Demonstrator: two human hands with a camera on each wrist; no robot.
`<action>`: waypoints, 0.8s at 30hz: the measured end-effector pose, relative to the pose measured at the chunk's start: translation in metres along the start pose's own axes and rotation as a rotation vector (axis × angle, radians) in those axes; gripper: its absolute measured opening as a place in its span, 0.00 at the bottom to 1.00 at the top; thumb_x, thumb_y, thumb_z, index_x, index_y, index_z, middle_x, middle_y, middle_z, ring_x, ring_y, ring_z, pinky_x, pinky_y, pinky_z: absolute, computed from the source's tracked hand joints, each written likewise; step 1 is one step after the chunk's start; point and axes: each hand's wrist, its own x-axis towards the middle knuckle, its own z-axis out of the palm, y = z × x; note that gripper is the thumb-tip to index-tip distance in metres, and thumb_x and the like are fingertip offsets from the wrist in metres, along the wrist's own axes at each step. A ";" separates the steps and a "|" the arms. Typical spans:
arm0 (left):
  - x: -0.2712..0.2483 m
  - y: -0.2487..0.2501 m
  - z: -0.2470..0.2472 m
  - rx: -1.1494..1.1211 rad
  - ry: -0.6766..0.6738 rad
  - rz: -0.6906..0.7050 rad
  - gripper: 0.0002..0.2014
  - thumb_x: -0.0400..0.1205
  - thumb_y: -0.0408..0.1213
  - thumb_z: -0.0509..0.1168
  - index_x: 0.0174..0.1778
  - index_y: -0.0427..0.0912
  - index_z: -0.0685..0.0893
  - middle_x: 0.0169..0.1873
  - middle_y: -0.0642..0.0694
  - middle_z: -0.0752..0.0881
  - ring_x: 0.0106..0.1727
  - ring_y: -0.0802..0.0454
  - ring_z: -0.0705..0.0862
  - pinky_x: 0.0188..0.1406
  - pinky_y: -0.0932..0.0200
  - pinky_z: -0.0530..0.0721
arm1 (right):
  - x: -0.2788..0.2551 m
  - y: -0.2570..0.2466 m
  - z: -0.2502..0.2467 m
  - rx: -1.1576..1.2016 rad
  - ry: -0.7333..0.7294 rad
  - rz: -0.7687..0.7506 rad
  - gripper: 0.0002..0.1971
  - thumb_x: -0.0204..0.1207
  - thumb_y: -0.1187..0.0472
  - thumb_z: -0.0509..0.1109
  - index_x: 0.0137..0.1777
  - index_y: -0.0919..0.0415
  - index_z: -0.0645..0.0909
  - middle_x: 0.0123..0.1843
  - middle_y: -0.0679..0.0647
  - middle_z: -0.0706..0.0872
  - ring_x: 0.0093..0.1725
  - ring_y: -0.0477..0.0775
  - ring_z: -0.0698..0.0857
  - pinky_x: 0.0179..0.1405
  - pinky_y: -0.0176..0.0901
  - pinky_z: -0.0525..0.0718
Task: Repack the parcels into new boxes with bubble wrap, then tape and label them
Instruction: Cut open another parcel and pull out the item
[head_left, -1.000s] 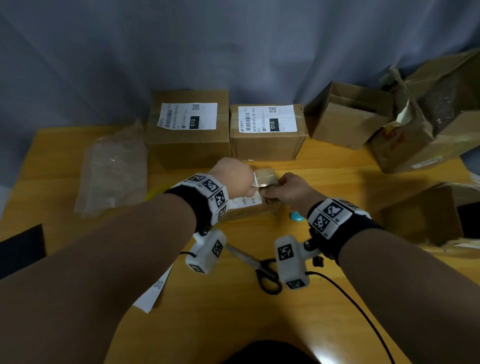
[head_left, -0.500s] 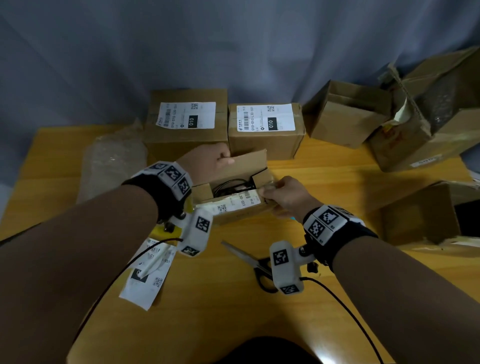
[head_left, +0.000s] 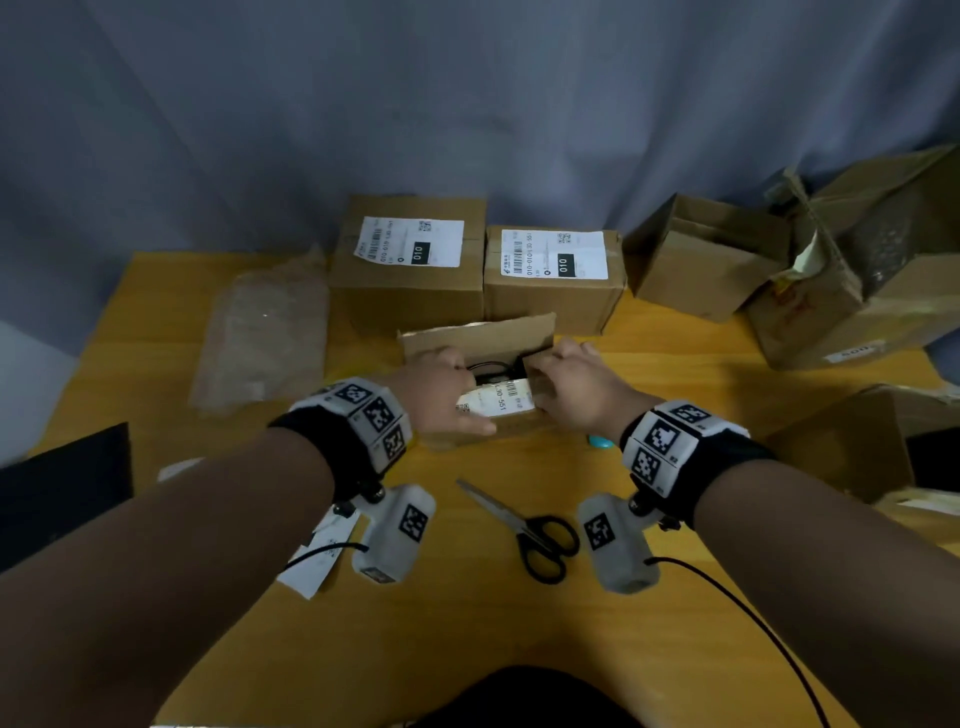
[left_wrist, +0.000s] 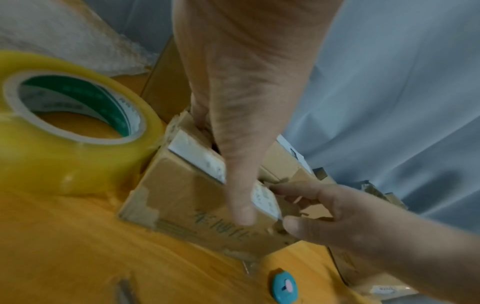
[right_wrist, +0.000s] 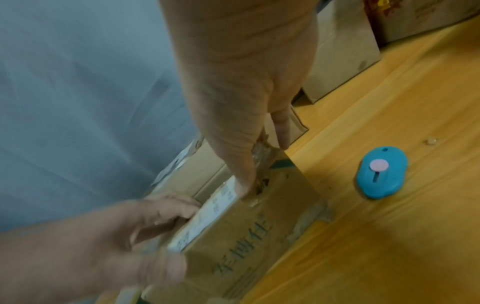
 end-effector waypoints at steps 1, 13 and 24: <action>-0.002 0.001 0.003 0.021 0.003 0.002 0.34 0.77 0.61 0.65 0.72 0.39 0.75 0.71 0.41 0.67 0.72 0.44 0.67 0.73 0.48 0.69 | -0.001 0.001 -0.002 -0.024 -0.051 -0.012 0.27 0.78 0.52 0.69 0.76 0.56 0.70 0.71 0.58 0.68 0.69 0.62 0.65 0.71 0.50 0.67; -0.034 -0.006 0.004 -0.359 0.180 -0.005 0.25 0.85 0.54 0.55 0.49 0.34 0.84 0.70 0.41 0.76 0.72 0.48 0.72 0.68 0.57 0.69 | -0.021 0.003 -0.006 -0.118 -0.039 -0.066 0.21 0.73 0.74 0.60 0.31 0.48 0.59 0.40 0.48 0.67 0.44 0.56 0.72 0.39 0.43 0.66; -0.031 -0.011 0.003 -0.046 -0.109 -0.028 0.30 0.83 0.60 0.55 0.79 0.52 0.67 0.84 0.47 0.43 0.83 0.45 0.51 0.80 0.44 0.57 | -0.024 0.008 -0.017 -0.193 -0.336 -0.112 0.30 0.78 0.28 0.49 0.80 0.31 0.55 0.85 0.47 0.38 0.80 0.59 0.62 0.59 0.47 0.76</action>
